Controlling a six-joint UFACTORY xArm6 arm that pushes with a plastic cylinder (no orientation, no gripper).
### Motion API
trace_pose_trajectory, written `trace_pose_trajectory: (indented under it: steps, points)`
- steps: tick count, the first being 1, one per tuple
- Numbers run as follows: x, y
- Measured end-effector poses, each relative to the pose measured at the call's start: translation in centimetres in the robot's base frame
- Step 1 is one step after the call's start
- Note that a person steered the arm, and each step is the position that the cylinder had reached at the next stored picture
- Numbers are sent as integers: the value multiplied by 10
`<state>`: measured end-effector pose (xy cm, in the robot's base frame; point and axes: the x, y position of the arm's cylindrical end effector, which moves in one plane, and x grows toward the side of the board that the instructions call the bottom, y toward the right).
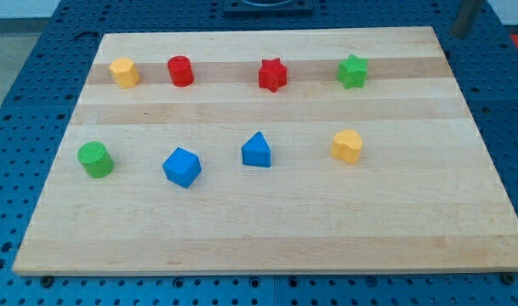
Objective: Slide the green star towards the yellow heart
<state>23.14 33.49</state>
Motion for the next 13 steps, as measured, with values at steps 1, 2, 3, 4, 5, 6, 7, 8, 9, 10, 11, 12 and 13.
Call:
trace_pose_trajectory:
  steps: [1,2,3,4,5,6,7,8,9,10,11,12,13]
  points:
    - [37,-41]
    - [37,-100]
    - [41,-145]
    - [70,-160]
    - [90,-163]
    - [76,-163]
    - [46,-165]
    - [34,-201]
    - [60,-242]
    - [93,-243]
    - [89,-243]
    - [61,-244]
    - [33,-240]
